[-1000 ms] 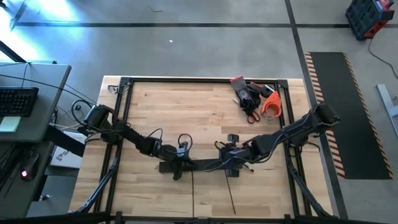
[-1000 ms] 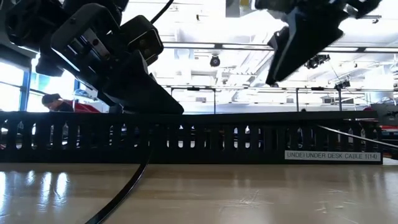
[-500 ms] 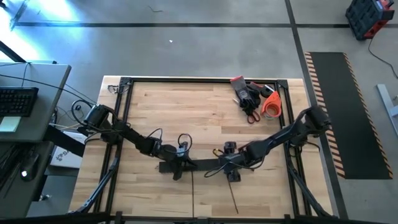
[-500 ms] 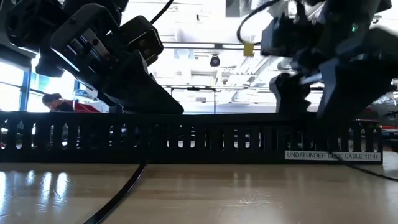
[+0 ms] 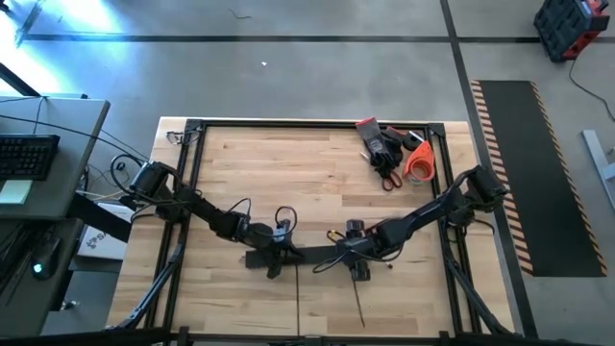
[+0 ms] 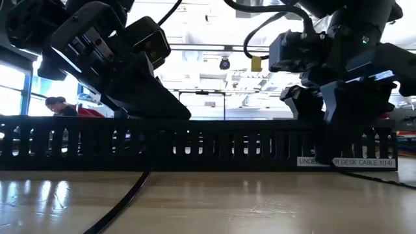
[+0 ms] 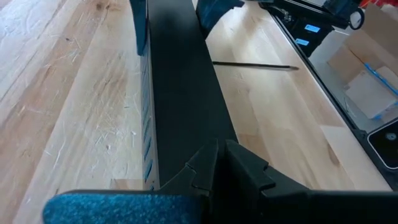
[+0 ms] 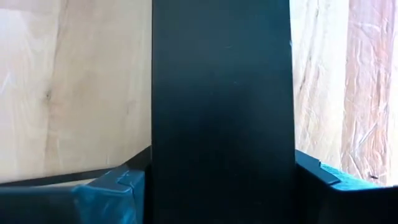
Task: Ziptie cables
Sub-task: Close the black cable duct
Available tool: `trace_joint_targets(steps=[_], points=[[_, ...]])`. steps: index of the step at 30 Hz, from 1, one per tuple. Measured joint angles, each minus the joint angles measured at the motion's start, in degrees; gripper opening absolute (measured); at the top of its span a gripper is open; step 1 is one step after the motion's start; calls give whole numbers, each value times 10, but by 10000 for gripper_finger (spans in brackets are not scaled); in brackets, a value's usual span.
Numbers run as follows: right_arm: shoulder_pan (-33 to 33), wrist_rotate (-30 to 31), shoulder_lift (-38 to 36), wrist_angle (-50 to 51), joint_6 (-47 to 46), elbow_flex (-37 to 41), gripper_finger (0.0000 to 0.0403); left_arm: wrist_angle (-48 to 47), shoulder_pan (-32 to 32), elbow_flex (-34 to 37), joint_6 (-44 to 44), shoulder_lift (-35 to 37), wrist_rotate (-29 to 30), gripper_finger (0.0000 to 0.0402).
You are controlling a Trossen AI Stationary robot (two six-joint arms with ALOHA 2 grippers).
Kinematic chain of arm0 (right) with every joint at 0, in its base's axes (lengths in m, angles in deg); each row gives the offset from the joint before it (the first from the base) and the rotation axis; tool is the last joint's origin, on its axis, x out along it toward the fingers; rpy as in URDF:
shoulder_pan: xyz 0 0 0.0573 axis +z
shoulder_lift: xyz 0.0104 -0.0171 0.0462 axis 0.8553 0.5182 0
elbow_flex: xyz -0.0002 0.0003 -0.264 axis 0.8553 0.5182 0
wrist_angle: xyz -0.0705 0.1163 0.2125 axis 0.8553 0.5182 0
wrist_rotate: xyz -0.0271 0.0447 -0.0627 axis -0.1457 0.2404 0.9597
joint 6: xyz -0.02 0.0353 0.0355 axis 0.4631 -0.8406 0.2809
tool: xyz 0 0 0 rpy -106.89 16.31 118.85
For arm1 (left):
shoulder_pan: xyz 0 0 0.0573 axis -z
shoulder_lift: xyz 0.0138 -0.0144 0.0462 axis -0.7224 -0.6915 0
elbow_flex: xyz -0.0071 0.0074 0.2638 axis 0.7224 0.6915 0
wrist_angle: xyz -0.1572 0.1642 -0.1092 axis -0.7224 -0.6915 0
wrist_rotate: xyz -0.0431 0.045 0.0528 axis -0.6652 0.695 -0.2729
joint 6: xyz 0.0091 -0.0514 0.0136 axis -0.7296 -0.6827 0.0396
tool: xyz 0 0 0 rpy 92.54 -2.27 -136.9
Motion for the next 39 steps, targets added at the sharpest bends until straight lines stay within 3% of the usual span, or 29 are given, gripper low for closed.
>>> trace_joint_targets(steps=[8,14,18,22,29,33,39], points=[[-3,-33,-18,130,6,-70,284,-2,0,0,0,0,-3,14],[32,97,-79,157,-23,-73,283,-2,0,0,-1,0,-1,14],[70,195,-124,111,-111,-27,247,-2,1,0,-1,0,0,14],[119,289,-145,19,-220,36,174,-1,1,0,-1,0,0,14],[173,305,-95,-189,-358,185,20,0,1,0,1,0,1,14],[191,350,-77,-241,-419,215,14,0,3,0,2,0,3,14],[186,414,-128,-201,-303,181,12,-2,3,0,0,5,2,14]])
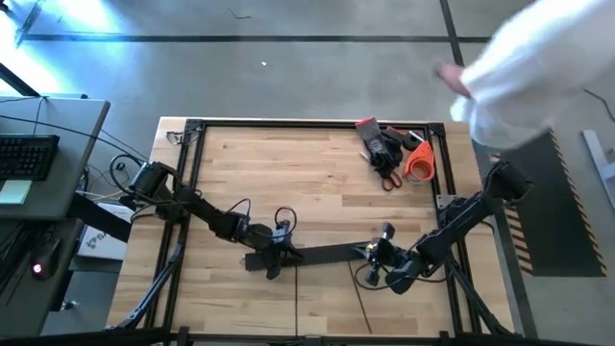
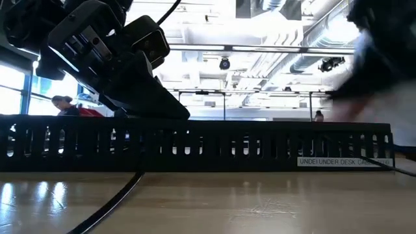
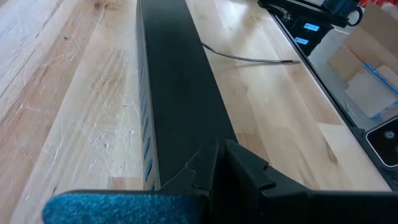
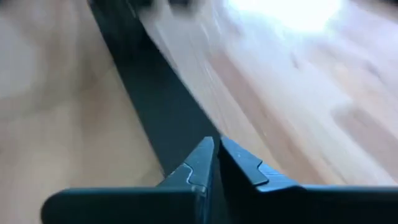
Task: Ziptie cables
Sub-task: Close the black cable duct, then move the black cable duct to the center of the table
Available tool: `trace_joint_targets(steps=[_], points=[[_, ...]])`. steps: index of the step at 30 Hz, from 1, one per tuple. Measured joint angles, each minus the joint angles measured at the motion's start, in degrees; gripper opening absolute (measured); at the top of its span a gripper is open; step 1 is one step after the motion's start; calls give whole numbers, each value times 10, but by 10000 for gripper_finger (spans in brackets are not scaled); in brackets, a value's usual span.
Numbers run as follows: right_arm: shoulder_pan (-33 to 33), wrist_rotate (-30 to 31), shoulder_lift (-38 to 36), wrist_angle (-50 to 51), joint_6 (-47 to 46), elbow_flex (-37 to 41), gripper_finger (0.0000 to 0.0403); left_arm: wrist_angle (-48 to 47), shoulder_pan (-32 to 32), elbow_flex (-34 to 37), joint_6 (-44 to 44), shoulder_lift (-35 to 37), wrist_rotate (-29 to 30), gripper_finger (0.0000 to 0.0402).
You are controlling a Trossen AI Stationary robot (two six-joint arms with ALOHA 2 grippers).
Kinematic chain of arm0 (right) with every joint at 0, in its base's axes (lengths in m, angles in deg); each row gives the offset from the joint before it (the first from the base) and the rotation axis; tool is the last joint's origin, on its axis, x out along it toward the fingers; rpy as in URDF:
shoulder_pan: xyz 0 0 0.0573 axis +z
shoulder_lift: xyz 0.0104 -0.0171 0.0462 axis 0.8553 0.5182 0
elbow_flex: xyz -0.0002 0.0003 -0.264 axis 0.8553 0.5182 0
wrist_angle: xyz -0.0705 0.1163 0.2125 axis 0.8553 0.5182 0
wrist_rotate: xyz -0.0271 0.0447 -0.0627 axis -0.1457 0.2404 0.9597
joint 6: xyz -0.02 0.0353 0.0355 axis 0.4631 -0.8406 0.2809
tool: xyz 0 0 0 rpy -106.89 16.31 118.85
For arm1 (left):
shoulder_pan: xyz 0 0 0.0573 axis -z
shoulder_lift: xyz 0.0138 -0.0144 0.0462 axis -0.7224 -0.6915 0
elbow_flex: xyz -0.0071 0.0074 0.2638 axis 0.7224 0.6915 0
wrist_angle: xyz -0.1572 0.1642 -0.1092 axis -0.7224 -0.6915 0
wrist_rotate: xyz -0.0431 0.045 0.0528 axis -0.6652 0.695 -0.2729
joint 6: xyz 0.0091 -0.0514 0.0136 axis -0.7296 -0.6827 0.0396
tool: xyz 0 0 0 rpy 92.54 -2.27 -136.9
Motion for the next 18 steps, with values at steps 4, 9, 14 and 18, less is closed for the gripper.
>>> trace_joint_targets(steps=[4,9,14,18], points=[[-31,-5,4,-27,29,-17,2,-3,-5,0,-1,6,-4,14],[-72,-59,65,-41,-25,-10,1,-14,-7,1,4,18,-6,13],[-79,-48,102,-46,-69,-14,0,-114,-4,4,18,100,-4,2],[-81,-37,103,-45,-75,-12,0,-218,20,3,13,188,9,1]])
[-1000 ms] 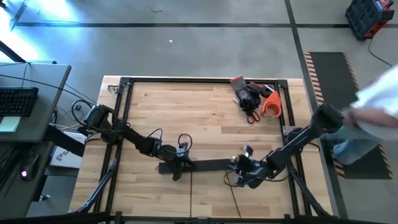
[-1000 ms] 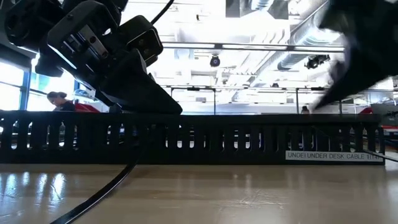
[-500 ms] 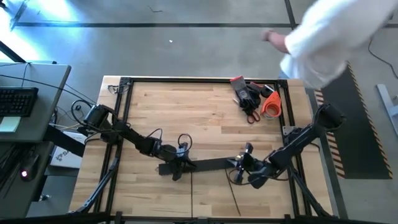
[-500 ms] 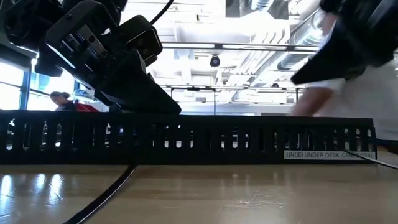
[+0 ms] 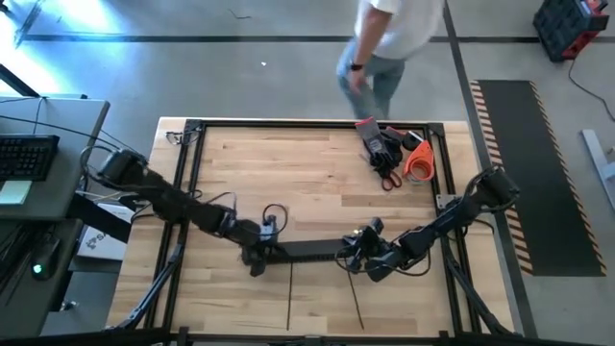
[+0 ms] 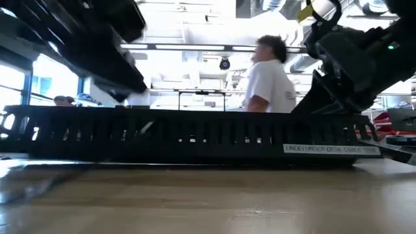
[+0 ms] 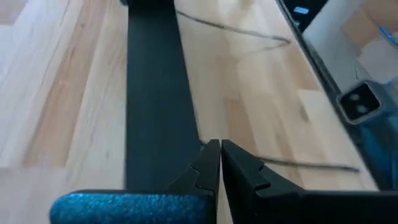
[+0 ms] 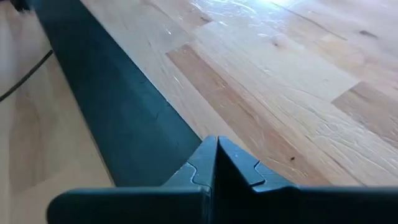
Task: Ziptie cables
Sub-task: Move the black cable duct to the center of the table
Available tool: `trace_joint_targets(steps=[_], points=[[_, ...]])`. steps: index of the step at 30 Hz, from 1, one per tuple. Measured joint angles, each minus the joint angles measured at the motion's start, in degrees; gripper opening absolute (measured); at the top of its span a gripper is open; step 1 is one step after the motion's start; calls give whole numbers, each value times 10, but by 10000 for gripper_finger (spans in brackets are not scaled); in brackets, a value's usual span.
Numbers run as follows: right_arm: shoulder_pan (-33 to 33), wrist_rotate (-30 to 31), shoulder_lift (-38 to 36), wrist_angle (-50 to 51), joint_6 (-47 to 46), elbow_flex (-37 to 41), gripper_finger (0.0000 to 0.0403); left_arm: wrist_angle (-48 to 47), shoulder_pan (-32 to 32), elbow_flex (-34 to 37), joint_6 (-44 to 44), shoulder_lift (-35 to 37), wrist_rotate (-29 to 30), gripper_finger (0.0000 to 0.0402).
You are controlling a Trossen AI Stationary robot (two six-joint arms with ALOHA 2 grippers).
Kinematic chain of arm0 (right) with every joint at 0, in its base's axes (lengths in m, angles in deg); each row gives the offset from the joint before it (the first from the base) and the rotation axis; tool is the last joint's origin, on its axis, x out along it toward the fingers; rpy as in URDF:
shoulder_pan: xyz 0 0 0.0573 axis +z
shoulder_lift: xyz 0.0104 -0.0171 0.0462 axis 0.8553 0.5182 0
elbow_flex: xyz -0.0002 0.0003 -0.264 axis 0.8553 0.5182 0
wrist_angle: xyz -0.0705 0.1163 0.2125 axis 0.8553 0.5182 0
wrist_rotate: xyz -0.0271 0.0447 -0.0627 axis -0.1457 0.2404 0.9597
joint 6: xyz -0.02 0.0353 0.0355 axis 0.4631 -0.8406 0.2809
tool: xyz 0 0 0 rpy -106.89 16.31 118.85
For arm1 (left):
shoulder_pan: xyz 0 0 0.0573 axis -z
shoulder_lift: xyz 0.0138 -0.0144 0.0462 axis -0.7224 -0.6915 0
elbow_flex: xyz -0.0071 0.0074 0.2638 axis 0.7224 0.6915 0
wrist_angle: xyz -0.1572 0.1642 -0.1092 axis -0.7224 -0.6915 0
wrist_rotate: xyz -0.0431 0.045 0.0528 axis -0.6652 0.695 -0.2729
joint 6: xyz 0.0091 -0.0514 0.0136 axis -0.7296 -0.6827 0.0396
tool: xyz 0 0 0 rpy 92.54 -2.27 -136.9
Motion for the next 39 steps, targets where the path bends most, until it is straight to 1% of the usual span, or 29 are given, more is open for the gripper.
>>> trace_joint_targets(steps=[3,5,8,10,12,16,19,22,24,27,31,34,37,39], points=[[1,4,0,0,1,1,0,-51,44,10,-32,31,51,0],[1,4,0,-1,4,1,0,-51,74,26,-71,35,91,0],[1,1,1,-7,12,1,0,-35,117,54,-140,15,151,0],[2,3,1,-10,20,1,0,-25,133,72,-184,-6,194,0],[2,2,1,-17,37,2,0,-5,143,82,-214,-25,218,0],[2,7,2,-26,61,3,0,33,149,93,-203,-47,234,1],[-7,12,2,-26,87,3,0,30,140,95,-177,-46,251,1],[-23,31,3,-24,120,4,0,18,118,97,-155,-43,271,0],[-35,48,3,-26,148,4,0,15,100,97,-143,-43,269,0],[-46,88,4,-46,215,5,0,11,75,98,-119,-37,268,0],[-51,108,-18,-54,299,-10,0,-9,54,97,-97,8,242,0],[-50,117,-46,-60,332,-28,0,-17,49,95,-79,57,236,0],[-48,104,-65,-53,324,-30,0,-38,42,94,-71,102,260,0],[-48,78,-69,-39,288,-29,0,-79,35,95,-73,119,279,0]])
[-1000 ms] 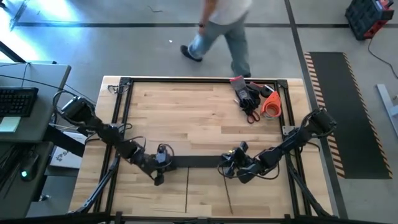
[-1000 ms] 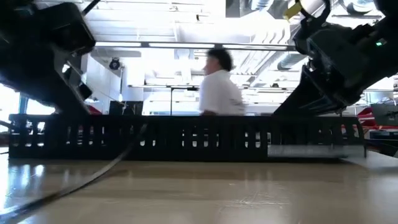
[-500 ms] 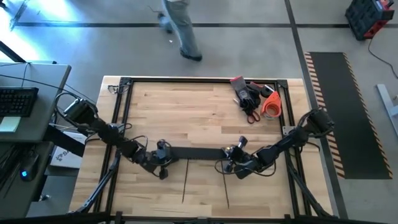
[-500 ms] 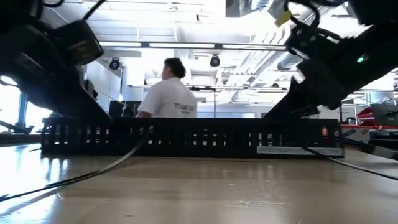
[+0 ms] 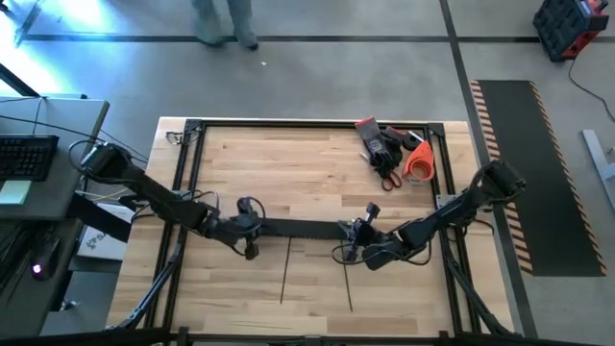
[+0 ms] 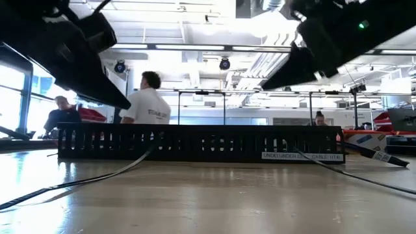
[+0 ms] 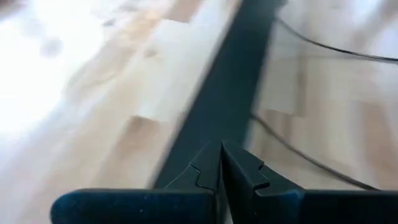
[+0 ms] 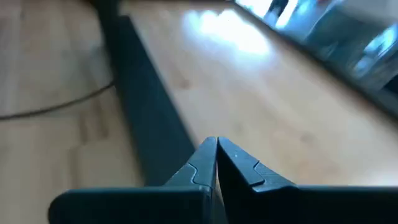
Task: Ziptie cables
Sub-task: Move the black cable duct to the center of the table, then return to Home Position
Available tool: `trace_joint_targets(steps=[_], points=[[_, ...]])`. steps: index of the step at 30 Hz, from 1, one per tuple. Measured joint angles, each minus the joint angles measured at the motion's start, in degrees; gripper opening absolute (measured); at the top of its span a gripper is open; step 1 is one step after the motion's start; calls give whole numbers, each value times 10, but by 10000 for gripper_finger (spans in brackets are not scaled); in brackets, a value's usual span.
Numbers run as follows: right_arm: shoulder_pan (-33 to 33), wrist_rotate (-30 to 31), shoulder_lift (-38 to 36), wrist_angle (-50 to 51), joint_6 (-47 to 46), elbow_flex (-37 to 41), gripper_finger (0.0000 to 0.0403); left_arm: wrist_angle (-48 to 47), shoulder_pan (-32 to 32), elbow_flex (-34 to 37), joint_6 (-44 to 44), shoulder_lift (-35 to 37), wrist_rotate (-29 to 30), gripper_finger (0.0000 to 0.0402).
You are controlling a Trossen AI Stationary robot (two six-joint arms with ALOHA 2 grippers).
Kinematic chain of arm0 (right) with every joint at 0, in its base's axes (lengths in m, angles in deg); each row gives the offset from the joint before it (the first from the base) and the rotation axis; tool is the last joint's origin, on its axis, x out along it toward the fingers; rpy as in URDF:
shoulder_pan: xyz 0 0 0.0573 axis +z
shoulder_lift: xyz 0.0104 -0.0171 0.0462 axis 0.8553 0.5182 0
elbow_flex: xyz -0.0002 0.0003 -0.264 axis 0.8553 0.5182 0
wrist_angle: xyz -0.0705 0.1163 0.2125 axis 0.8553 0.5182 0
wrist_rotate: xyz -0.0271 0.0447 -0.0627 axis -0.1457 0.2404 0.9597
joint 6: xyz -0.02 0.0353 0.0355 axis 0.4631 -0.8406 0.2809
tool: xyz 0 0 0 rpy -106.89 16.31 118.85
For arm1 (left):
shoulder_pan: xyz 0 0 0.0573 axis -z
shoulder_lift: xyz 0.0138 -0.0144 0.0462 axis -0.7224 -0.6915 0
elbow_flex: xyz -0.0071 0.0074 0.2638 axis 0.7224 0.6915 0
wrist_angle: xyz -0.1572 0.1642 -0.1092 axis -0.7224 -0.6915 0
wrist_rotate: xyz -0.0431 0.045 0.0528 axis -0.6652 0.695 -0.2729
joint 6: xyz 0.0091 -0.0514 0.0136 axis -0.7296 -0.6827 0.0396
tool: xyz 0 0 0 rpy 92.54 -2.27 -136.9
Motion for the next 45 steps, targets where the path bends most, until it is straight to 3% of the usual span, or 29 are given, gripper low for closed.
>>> trace_joint_targets(steps=[4,7,11,16,24,28,35,38,43,45], points=[[0,-66,21,51,-121,29,0,-22,-23,17,-31,-2,-12,0],[1,-63,47,34,-186,55,0,24,-35,47,-48,-25,-38,0],[-3,-20,61,23,-210,70,0,80,-43,77,-74,-45,-28,0],[-44,16,66,-24,-74,77,0,91,-66,88,-60,-43,-13,0],[-178,-11,67,-98,91,76,0,82,-154,90,63,-46,51,0],[-218,-43,58,-122,177,74,0,112,-207,88,153,-45,46,0],[-207,-98,-68,6,264,17,0,2,-228,17,235,56,8,0],[-207,-172,-149,96,265,7,0,-83,-228,-5,224,126,3,0],[-208,-334,-294,186,242,34,0,-142,-226,-2,175,255,-116,0],[-207,-381,-355,189,222,60,0,-159,-227,20,160,311,-134,0]])
